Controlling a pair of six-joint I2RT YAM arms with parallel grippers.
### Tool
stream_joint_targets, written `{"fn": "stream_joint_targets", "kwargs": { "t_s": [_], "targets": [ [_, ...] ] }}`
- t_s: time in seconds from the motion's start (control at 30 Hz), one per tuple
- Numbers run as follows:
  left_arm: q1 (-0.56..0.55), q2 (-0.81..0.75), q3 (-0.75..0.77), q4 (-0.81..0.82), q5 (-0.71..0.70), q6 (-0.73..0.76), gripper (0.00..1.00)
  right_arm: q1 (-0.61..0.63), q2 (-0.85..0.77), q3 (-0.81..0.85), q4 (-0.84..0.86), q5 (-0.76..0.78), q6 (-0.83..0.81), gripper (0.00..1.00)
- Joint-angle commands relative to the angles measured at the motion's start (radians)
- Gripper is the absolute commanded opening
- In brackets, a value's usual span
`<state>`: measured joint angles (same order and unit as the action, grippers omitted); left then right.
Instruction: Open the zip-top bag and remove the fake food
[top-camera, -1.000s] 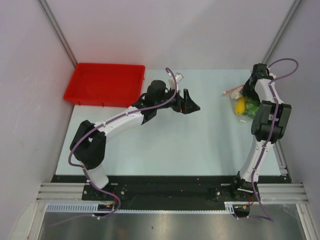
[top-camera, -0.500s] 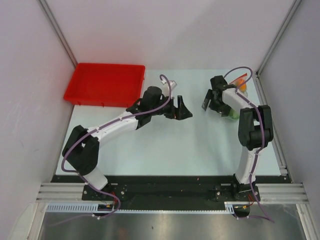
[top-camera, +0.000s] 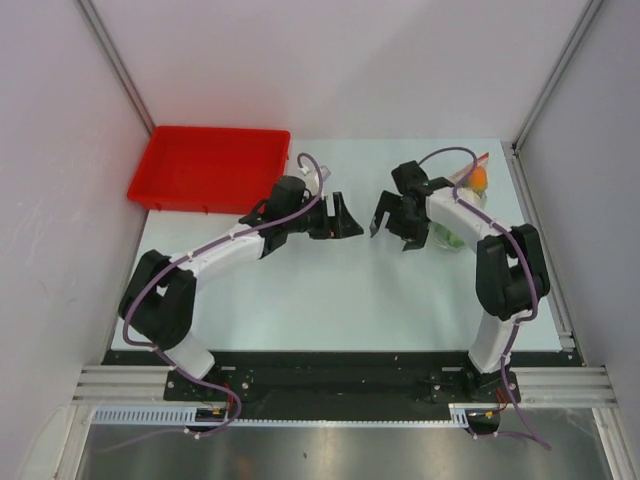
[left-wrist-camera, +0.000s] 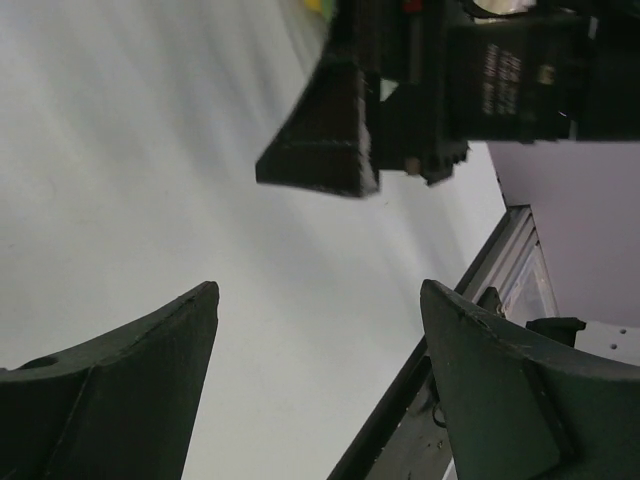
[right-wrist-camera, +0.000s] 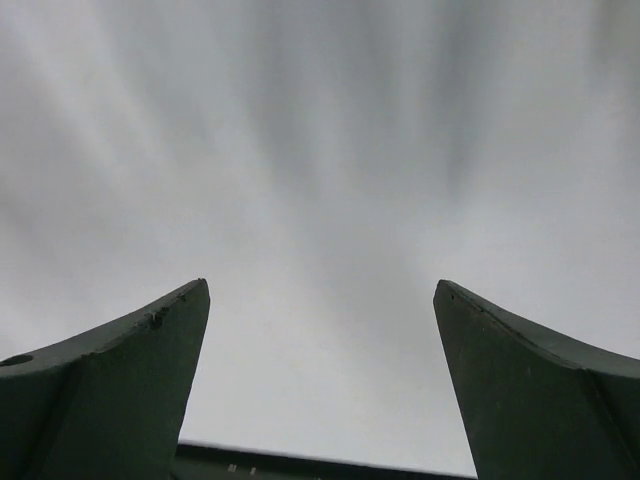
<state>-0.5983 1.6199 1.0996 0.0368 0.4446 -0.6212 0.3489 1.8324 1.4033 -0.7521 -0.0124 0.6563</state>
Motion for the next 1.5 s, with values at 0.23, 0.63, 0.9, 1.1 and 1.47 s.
{"fn": "stream_joint_targets", "kwargs": {
  "t_s": [0.23,0.63,0.9,1.1,1.47],
  "targets": [
    [0.023,0.052,0.017,0.107,0.092,-0.094,0.85,-0.178,-0.295,-0.007,-0.072,-0.052,0.062,1.0],
    [-0.041,0.049,0.025,0.114,0.123,-0.091,0.84,-0.752,-0.263,-0.001,0.174,-0.029,0.054,1.0],
    [-0.044,0.001,0.011,0.019,0.115,-0.003,0.84,-0.83,-0.058,0.068,0.281,0.003,-0.119,1.0],
    [-0.044,0.015,0.017,0.026,0.135,0.014,0.84,-0.782,0.164,0.29,0.235,0.055,-0.285,1.0],
    [-0.029,0.139,0.118,0.098,0.128,-0.063,0.84,-0.693,0.125,0.093,0.186,-0.063,-0.241,1.0]
  ]
}}
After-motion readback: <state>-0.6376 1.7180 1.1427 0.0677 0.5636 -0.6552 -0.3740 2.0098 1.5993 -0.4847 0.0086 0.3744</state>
